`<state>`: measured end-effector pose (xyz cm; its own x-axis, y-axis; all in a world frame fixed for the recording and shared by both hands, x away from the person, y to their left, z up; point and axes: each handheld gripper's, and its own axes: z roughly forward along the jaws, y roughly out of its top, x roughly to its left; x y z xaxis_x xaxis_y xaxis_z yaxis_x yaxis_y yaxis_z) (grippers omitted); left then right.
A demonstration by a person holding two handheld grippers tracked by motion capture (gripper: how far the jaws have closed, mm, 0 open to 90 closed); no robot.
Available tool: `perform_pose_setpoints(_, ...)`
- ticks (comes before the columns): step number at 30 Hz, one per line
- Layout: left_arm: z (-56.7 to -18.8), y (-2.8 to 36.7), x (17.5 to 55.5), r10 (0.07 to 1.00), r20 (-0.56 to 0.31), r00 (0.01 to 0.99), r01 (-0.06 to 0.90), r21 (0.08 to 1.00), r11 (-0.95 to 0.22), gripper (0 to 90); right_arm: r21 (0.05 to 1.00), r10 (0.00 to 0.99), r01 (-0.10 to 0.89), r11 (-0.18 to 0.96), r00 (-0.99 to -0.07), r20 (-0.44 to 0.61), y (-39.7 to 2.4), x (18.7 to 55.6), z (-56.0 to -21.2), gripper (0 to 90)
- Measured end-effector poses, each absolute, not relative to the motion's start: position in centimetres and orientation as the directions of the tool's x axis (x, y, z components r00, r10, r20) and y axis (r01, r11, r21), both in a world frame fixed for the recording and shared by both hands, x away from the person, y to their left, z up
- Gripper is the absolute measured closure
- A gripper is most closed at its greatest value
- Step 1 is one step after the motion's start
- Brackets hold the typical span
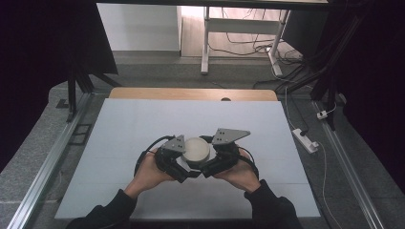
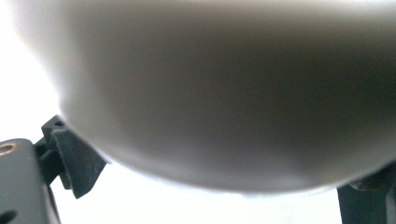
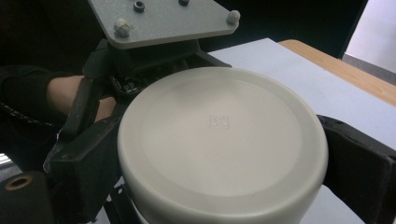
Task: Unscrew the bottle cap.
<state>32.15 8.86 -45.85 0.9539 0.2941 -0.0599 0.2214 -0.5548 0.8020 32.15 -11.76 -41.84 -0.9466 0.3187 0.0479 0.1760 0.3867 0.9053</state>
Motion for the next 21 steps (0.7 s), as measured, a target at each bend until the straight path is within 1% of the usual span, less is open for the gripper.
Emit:
perform_pose_setpoints(3,-45.83,8.79,32.13,0.310,-0.051,0.949,0.227,0.795,-0.562,7.6,0.909,0.339,0.188,0.373,-0.939,0.056,-11.65,32.25,-41.87,6.7)
perform_pose_setpoints(8,-45.86,8.64,32.08,0.317,-0.047,0.947,0.229,0.790,-0.569,7.6,0.905,0.358,0.176,0.388,-0.933,0.028,-11.23,31.97,-41.80,6.6)
perform_pose_setpoints(15,-45.92,8.58,32.07,0.314,-0.048,0.948,0.229,0.789,-0.570,7.6,0.899,0.362,0.178,0.401,-0.932,0.023,-11.24,31.92,-41.71,7.3)
perform_pose_setpoints(21,-45.98,8.70,32.11,0.313,-0.047,0.948,0.226,0.793,-0.566,7.6,0.916,0.357,0.184,0.357,-0.933,0.048,-11.71,31.97,-41.28,7.5)
